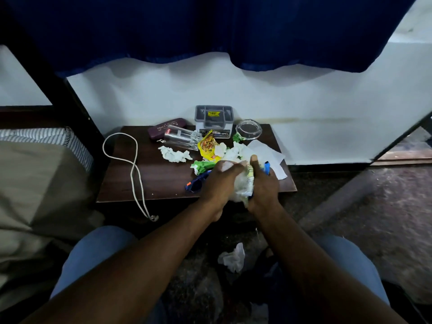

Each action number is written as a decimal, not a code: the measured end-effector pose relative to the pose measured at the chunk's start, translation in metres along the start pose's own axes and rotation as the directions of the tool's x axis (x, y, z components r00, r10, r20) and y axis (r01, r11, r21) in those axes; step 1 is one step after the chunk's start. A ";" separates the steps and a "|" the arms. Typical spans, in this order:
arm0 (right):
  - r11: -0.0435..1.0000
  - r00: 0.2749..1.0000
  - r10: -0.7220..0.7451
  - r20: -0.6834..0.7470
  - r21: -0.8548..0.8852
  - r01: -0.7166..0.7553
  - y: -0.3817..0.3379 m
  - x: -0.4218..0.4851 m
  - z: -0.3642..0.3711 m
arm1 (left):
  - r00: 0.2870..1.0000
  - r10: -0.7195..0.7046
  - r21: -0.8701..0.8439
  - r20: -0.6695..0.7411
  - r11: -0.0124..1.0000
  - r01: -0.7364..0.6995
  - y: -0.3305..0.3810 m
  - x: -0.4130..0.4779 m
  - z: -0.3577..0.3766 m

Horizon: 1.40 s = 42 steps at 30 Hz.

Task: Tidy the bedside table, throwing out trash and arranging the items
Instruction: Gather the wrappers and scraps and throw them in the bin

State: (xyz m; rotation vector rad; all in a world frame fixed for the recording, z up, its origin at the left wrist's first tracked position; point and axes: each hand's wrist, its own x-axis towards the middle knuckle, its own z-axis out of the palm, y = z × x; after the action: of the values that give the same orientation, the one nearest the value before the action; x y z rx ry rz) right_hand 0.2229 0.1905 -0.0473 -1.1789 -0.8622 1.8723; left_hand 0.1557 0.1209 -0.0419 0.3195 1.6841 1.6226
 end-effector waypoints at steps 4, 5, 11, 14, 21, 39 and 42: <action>1.000 0.999 0.007 -0.040 0.013 -0.006 -0.010 0.005 -0.020 | 0.988 0.132 0.183 0.086 0.972 -0.146 -0.013 -0.023 0.018; 0.999 1.000 0.031 -0.004 0.042 -0.030 -0.013 0.003 -0.022 | 0.980 0.180 0.246 0.083 0.950 -0.195 -0.014 -0.025 0.021; 0.991 0.969 -0.024 0.246 0.131 -0.008 -0.018 -0.016 -0.038 | 0.952 0.291 0.470 0.092 0.830 -0.300 -0.005 -0.027 0.035; 0.997 0.959 -0.078 0.272 0.050 0.067 -0.032 -0.018 -0.055 | 0.956 0.248 0.405 0.155 0.867 -0.291 -0.001 -0.029 0.047; 0.925 0.932 -0.274 0.238 -0.199 0.323 -0.063 -0.015 -0.103 | 0.960 0.097 0.089 0.261 0.988 -0.124 0.002 -0.035 0.088; 0.818 0.818 -0.538 -0.202 -0.358 0.450 -0.146 -0.041 -0.255 | 0.871 0.289 0.437 0.397 0.776 -0.456 -0.008 -0.114 0.263; 0.825 0.757 -0.561 -0.334 -0.307 0.475 -0.151 -0.049 -0.308 | 0.887 0.195 0.453 0.419 0.802 -0.390 -0.031 -0.143 0.311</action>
State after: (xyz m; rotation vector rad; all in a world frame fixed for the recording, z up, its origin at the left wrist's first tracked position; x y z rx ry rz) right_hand 0.5578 0.2682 -0.0078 -1.2338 -1.0254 1.0454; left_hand 0.4682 0.2542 0.0090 1.1394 1.8251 1.1715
